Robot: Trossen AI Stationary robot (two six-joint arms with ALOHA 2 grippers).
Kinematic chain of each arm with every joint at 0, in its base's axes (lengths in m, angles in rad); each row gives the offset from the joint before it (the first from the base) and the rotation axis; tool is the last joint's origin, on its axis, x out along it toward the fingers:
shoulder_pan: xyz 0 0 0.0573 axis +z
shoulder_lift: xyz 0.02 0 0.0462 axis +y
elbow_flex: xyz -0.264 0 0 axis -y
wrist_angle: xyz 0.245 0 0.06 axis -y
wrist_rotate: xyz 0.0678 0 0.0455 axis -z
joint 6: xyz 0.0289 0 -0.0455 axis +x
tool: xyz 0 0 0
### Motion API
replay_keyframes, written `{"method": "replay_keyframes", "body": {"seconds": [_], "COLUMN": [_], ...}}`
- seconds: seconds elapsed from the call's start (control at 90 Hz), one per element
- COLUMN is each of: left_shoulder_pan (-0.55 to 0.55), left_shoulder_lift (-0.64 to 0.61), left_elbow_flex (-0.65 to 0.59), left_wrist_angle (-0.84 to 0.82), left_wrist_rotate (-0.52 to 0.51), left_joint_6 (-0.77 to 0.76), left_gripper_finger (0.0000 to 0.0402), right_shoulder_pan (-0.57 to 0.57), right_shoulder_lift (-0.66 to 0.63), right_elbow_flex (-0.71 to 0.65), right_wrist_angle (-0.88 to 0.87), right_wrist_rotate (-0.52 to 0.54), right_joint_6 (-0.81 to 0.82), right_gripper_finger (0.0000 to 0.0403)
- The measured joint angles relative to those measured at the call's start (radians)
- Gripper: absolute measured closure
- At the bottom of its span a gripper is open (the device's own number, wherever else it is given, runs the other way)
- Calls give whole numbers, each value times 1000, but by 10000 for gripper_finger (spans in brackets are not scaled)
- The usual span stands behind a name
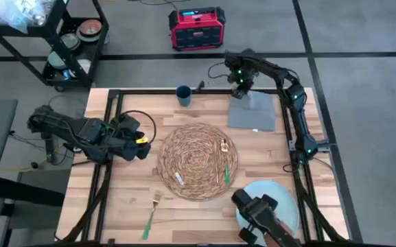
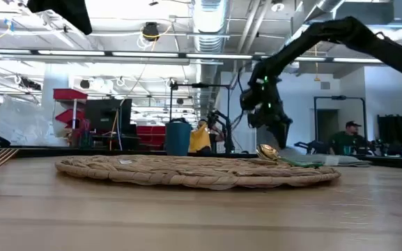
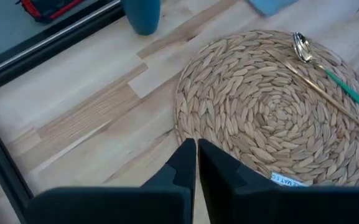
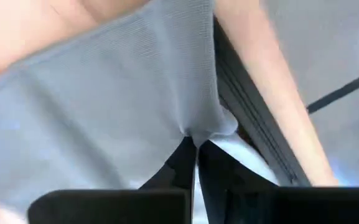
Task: Set table place
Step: Fold the gray table napkin
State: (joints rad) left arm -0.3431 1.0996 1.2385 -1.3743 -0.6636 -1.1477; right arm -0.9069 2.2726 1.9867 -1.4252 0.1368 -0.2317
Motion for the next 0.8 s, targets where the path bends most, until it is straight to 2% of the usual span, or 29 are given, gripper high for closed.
{"method": "replay_keyframes", "body": {"seconds": [0.189, 0.511, 0.8], "left_shoulder_pan": [0, 0, -8], "left_shoulder_lift": [0, 0, 0], "left_elbow_flex": [0, 0, 0], "left_wrist_angle": [0, 0, 0], "left_wrist_rotate": [0, 0, 1], "left_joint_6": [2, 30, 31], "left_gripper_finger": [401, 401, 401], "right_shoulder_pan": [25, 190, 309], "right_shoulder_lift": [-39, -42, -43], "right_elbow_flex": [3, -1, -152], "right_wrist_angle": [-146, -140, -145], "right_wrist_rotate": [-2, -18, -35], "right_joint_6": [133, 267, 339], "right_gripper_finger": [402, 403, 403]}}
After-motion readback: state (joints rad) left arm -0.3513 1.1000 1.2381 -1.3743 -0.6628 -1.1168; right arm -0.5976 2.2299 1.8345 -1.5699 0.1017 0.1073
